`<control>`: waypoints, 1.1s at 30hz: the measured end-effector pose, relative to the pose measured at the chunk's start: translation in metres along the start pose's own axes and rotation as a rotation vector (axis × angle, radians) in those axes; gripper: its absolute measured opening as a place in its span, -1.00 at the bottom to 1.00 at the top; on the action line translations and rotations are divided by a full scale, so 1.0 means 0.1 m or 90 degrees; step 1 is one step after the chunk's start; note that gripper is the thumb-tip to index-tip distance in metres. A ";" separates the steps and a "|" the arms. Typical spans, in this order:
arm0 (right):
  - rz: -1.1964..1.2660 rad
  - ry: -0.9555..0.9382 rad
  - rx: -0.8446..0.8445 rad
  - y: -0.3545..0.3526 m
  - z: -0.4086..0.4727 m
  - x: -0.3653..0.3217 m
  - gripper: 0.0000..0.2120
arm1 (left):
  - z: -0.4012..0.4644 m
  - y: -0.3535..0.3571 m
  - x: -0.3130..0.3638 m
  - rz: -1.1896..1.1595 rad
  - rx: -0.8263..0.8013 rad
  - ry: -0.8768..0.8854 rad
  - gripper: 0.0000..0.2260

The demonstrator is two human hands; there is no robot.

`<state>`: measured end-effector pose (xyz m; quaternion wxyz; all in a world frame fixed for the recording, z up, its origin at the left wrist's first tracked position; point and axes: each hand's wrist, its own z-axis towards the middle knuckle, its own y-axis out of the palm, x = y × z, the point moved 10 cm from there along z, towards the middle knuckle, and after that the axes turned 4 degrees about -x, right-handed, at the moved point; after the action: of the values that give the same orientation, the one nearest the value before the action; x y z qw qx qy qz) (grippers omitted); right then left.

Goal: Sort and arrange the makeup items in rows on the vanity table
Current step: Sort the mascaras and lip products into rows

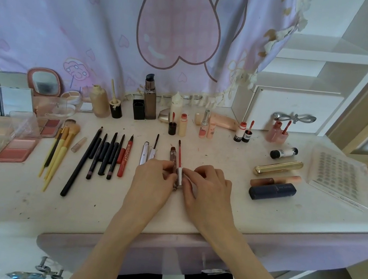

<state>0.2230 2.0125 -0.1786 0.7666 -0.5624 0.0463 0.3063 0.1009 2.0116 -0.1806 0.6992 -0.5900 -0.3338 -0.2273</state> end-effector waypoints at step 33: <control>-0.063 -0.028 -0.064 -0.96 -0.35 1.30 -0.80 | -0.28 1.18 1.35 0.223 -0.128 0.397 -0.78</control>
<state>0.3875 2.0183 -0.1657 0.7524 -0.5950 -0.0138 0.2823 0.2817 2.0183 -0.1631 0.7340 -0.6063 0.0250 -0.3048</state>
